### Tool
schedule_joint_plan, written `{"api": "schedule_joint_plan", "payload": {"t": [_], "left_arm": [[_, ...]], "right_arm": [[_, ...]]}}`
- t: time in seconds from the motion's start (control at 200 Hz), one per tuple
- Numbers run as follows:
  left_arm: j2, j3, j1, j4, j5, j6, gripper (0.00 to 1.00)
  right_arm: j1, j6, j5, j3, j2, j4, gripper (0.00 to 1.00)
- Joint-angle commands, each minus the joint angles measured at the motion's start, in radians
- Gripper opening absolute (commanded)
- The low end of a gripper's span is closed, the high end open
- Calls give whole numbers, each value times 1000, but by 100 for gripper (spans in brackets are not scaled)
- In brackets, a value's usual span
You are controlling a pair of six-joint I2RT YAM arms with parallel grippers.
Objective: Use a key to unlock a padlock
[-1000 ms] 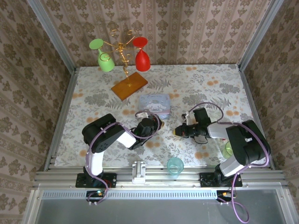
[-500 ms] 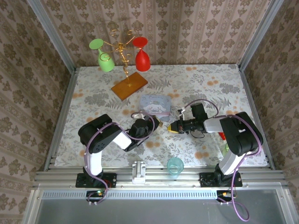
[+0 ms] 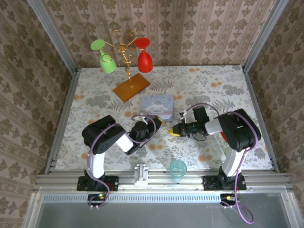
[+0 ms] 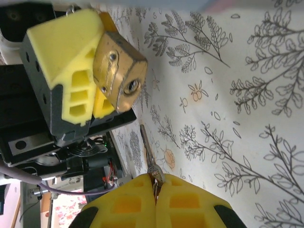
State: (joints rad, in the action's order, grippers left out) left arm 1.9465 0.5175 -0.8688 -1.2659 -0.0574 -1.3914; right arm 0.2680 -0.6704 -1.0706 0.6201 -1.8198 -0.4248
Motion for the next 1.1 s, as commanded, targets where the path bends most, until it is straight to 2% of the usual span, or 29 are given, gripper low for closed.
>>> {"api": "schedule_joint_plan", "payload": {"t": [0.0,0.17,0.465,0.695,0.88,1.095], "left_arm": [[6,-19,4,-21,48,-74,0],[3,-19,4,-26,50,-90,0],[-5,-17,14,-36,61,-123,0],[-31,-24,21,-35,63,-118,0],[-19,-20,23,-38,65,-131,0],[-16,-7,24,-38,77,-128,0]], "right_arm": [[-10,-55,-55,0,-26,-137,0],[-19,-100,-63,3,-77,-213,0],[-33,-23,-46,-21,-53,-109,0],[-33,-104,-67,-25,-106,-235,0],[-26,-124,-84,-20,-128,-263,0],[-27,-209,-98,-52,-132,-406,0]]}}
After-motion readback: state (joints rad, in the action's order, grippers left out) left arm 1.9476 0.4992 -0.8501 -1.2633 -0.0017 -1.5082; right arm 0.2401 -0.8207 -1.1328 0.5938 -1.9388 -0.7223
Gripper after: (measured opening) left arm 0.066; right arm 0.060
